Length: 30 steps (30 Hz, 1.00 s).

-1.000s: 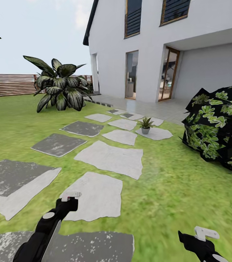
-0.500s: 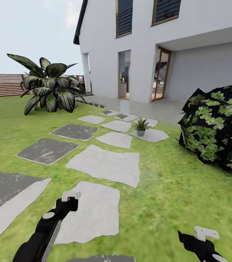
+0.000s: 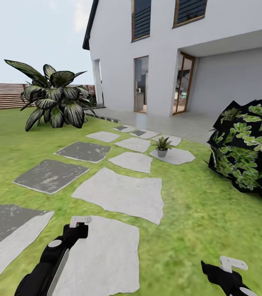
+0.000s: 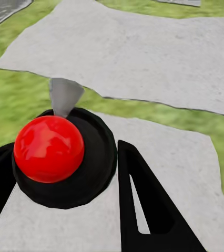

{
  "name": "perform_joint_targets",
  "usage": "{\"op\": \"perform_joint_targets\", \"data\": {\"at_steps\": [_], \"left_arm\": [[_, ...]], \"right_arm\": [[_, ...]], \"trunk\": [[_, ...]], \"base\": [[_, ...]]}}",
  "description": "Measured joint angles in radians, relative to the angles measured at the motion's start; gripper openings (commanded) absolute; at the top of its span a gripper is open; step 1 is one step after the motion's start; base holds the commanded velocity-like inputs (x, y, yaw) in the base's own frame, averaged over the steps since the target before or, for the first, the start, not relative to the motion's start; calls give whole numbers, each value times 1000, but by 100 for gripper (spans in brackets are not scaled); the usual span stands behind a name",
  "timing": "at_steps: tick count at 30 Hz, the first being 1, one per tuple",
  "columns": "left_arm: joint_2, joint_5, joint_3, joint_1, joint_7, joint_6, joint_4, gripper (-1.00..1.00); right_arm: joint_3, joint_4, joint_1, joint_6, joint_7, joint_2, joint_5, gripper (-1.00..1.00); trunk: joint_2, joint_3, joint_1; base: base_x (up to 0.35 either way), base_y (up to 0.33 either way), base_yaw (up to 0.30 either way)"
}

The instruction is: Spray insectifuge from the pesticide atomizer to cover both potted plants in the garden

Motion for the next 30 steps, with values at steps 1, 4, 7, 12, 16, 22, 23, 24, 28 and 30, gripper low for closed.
{"op": "perform_joint_targets", "data": {"at_steps": [1, 4, 7, 12, 16, 22, 23, 24, 28, 30], "left_arm": [[0, 0, 0, 0, 0, 0, 0, -100], [0, 0, 0, 0, 0, 0, 0, -100], [0, 0, 0, 0, 0, 0, 0, -100], [0, 0, -1, 0, 0, 0, 0, -100], [0, -1, -1, 0, 0, 0, 0, -100], [0, 0, -1, 0, 0, 0, 0, -100], [0, 0, -1, 0, 0, 0, 0, -100], [0, 0, -1, 0, 0, 0, 0, -100], [0, 0, -1, 0, 0, 0, 0, -100], [0, 0, -1, 0, 0, 0, 0, -100]], "right_arm": [[0, 0, 0, 0, 0, 0, 0, 100], [0, 0, 0, 0, 0, 0, -1, 100], [0, 0, 0, 0, 0, 0, 0, 100], [0, -1, 0, 0, 2, -1, -1, 100], [0, -1, 0, 0, 3, -1, -1, 100], [0, -2, 0, 0, 3, -1, 0, 100], [0, -2, 0, 0, 3, -2, 0, 100], [0, -2, 0, 0, 3, -2, 1, 100], [0, -2, 0, 0, 3, -2, 1, 100], [0, -2, 0, 0, 3, -2, 1, 100]], "trunk": [[0, 0, 0], [0, 0, 0], [0, 0, 0], [0, 0, 0], [0, 0, 0], [0, 0, 0], [0, 0, 0], [0, 0, 0], [0, 0, 0], [0, 0, 0]], "base": [[336, 81, 0], [336, 81, 0], [336, 81, 0], [336, 81, 0], [336, 81, 0], [336, 81, 0], [336, 81, 0], [336, 81, 0], [336, 81, 0], [336, 81, 0]]}}
